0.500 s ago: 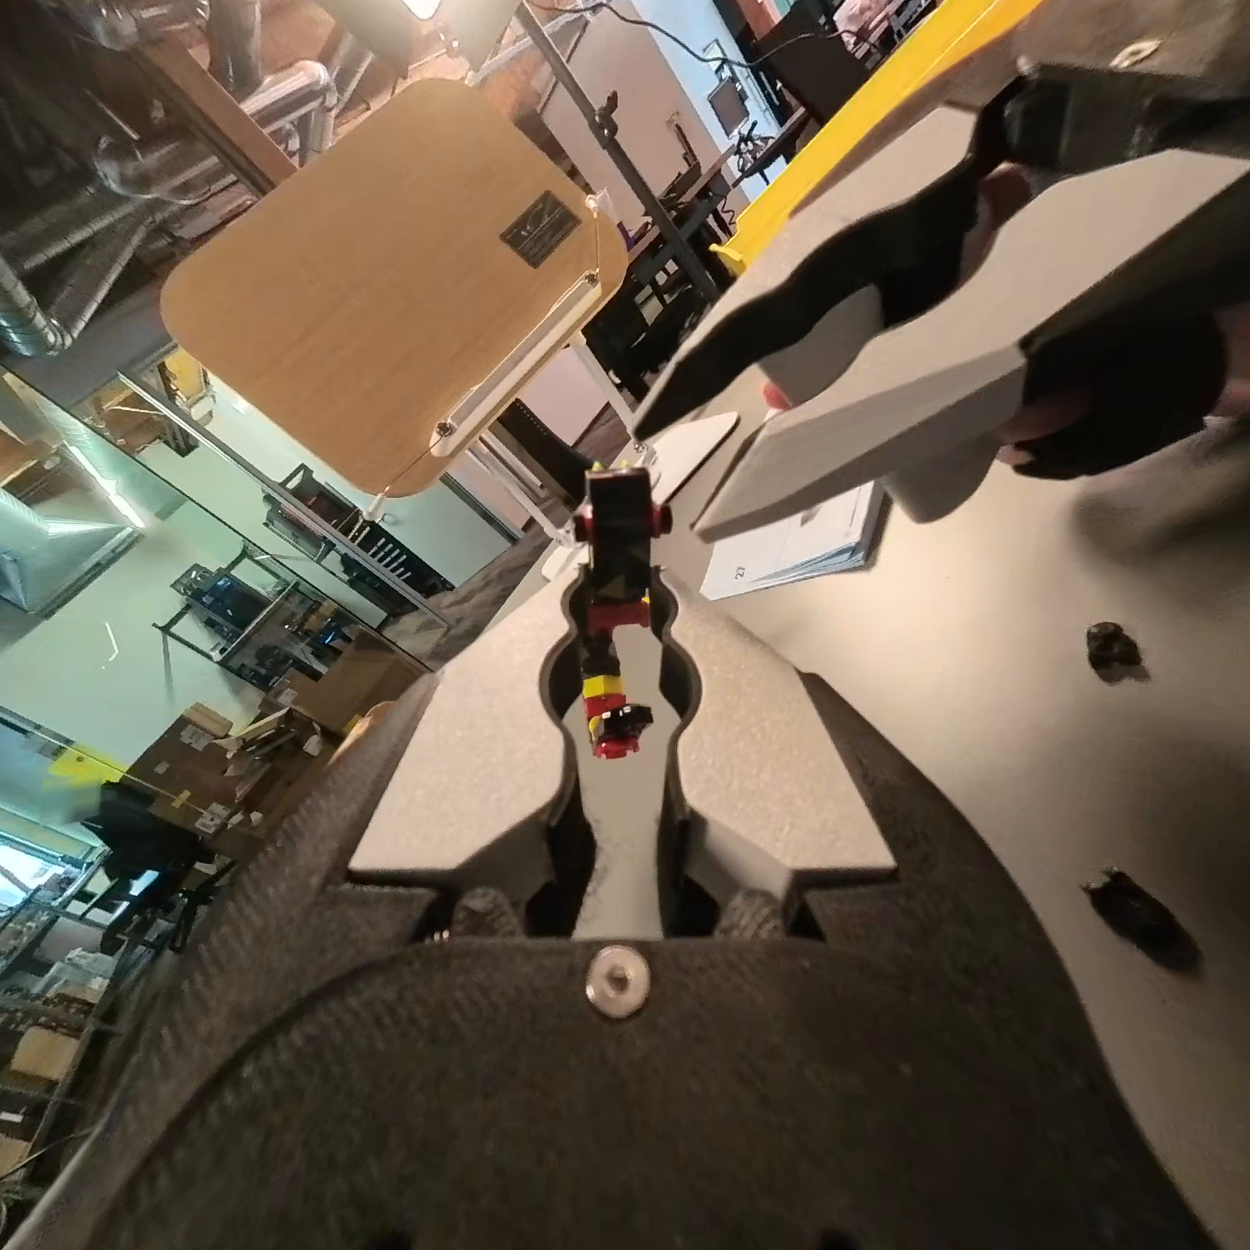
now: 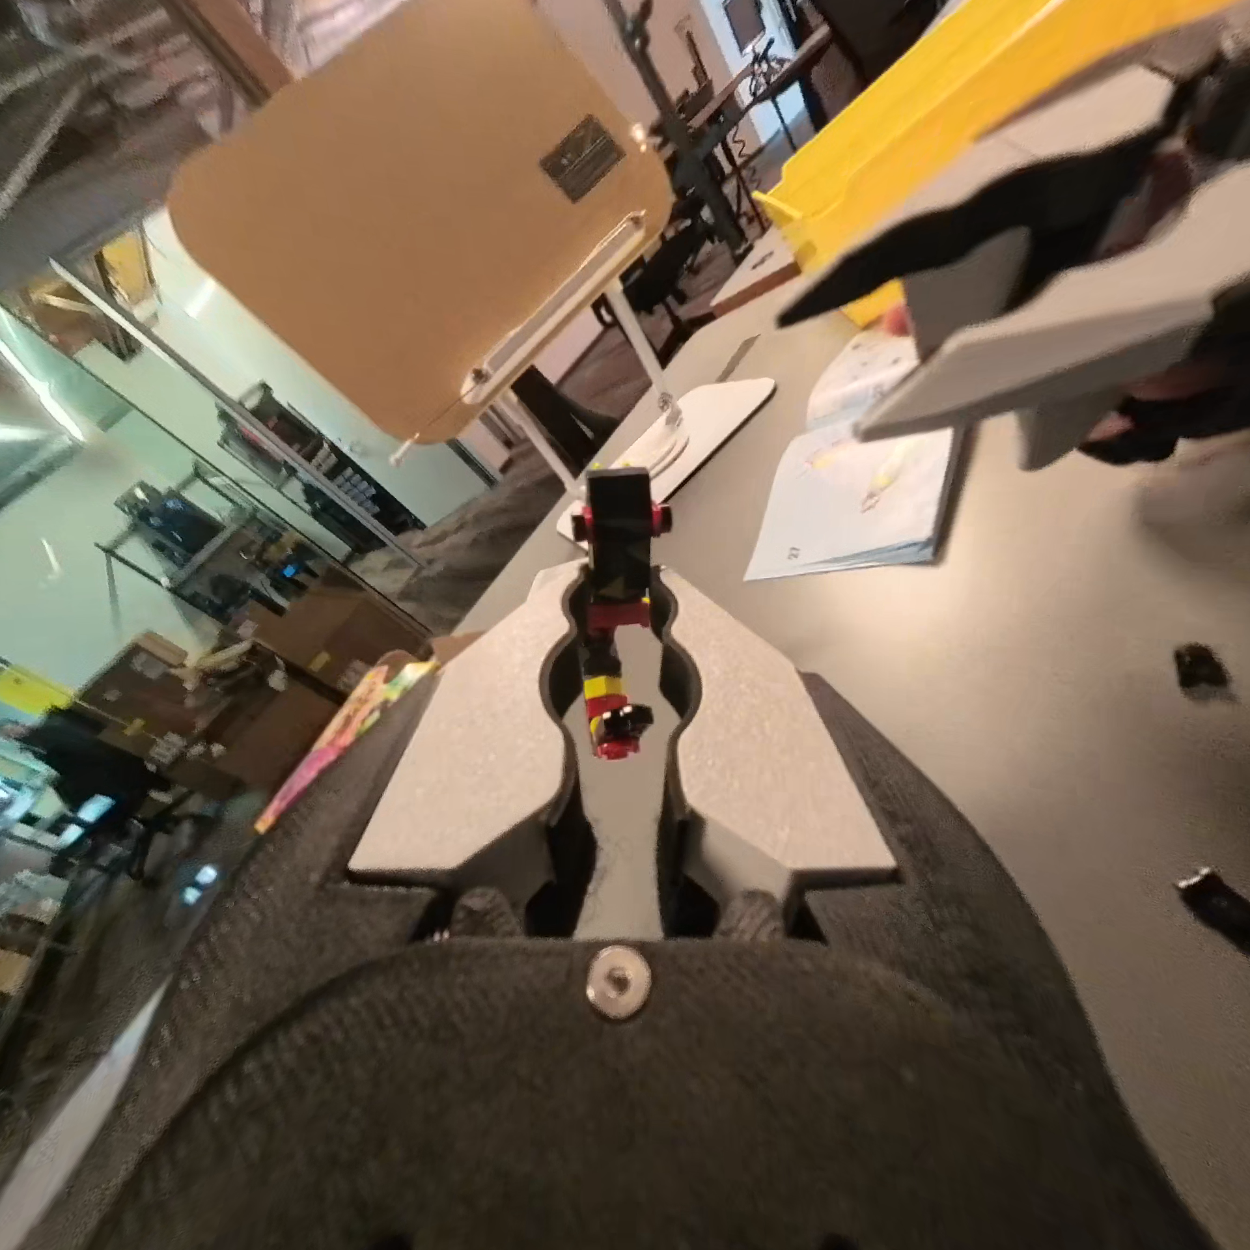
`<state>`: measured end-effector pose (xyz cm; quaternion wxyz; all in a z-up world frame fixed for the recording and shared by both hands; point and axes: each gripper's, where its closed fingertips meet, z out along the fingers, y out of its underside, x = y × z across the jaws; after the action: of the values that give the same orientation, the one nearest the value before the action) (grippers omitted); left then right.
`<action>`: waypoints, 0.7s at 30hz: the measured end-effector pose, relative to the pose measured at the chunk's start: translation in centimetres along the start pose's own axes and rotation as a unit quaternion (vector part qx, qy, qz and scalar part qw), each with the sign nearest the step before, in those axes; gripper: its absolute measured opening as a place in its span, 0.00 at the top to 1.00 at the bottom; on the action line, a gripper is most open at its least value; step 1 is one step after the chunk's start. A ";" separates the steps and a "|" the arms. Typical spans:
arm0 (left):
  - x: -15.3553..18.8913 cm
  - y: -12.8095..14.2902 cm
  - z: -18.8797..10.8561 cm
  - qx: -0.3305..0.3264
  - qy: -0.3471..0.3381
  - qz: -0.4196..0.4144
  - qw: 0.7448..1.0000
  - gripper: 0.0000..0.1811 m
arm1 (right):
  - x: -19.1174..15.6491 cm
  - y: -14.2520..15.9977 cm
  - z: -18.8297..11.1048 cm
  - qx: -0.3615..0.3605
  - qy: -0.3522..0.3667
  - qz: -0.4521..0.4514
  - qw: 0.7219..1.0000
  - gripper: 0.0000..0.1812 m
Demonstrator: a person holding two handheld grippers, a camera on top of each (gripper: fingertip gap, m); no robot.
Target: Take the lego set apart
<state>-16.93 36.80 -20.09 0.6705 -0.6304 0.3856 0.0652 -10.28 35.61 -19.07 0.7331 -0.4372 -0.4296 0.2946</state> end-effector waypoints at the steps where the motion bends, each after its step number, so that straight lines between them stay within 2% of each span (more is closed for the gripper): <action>1: -0.8 -0.3 0.0 -0.011 0.006 -0.025 1.000 0.92 | 0.4 0.0 0.0 0.001 0.007 0.007 1.000 0.74; 3: -2.2 -0.9 -0.1 -0.034 0.032 -0.081 0.996 0.92 | 1.0 0.0 -0.2 0.004 0.019 0.018 1.000 0.74; 5: -2.9 -0.7 0.0 -0.083 0.082 -0.130 0.985 0.92 | 1.3 0.0 -0.3 0.005 0.026 0.023 0.999 0.74; 8: -2.3 0.4 -0.3 -0.162 0.199 -0.197 0.946 0.91 | 1.3 -0.1 -0.3 0.007 0.026 0.017 0.999 0.75; 10: -2.3 0.9 -0.4 -0.183 0.249 -0.229 0.923 0.91 | 1.2 -0.3 -0.4 0.012 0.024 0.016 1.000 0.75; 13: -2.0 1.8 -0.8 -0.209 0.309 -0.235 0.898 0.92 | 1.1 -0.5 -0.5 0.016 0.022 0.022 0.999 0.75; 17: -0.4 2.0 -1.3 -0.200 0.379 -0.231 0.874 0.92 | 1.3 -0.5 -0.6 0.016 0.023 0.028 0.999 0.76; 21: 1.3 3.0 -1.2 -0.209 0.415 -0.205 0.861 0.92 | 1.2 -0.5 -0.6 0.016 0.022 0.027 0.999 0.76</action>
<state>-18.26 35.85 -23.18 0.2991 -0.7893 0.4676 -0.2625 -9.15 36.13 -18.35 0.7411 -0.4434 -0.3964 0.3115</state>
